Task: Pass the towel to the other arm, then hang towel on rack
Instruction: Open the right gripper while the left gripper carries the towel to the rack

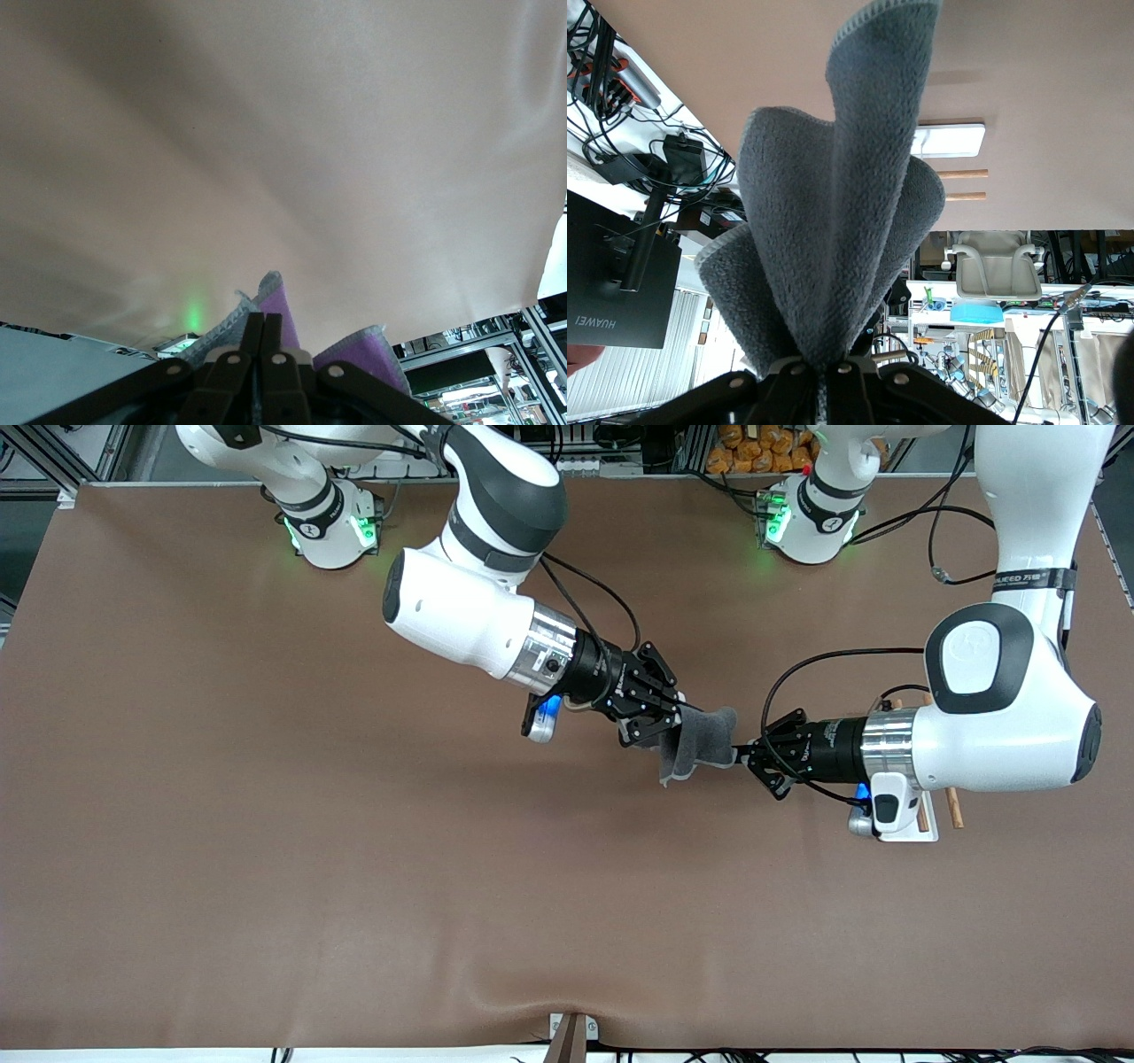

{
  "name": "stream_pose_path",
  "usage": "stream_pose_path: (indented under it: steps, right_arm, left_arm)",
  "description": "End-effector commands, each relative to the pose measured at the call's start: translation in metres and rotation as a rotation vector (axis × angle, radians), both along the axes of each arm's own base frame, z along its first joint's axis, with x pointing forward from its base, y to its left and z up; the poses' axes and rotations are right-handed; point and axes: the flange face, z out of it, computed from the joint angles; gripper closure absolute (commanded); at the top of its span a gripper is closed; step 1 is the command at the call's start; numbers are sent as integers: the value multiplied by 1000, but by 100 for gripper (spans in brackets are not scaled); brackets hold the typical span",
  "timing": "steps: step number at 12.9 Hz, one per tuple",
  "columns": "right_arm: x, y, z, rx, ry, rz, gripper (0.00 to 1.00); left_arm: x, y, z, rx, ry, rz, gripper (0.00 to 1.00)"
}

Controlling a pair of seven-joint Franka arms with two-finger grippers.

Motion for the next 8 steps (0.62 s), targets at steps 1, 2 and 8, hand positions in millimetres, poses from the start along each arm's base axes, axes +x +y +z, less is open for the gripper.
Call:
stream_pose_path:
  steps: [1,2,8]
  right_arm:
    - [3,0,2,14,6,1,100]
    - [4,-1,2,14,6,-1,100]
    - [3,-4,-21,-80,4,42,0]
  left_arm:
    - [1,20,14,-29,-17,-19,100]
    - [6,37,26,-42,-43,-40,100]
    - [6,134,47,-83,-125,-109,100]
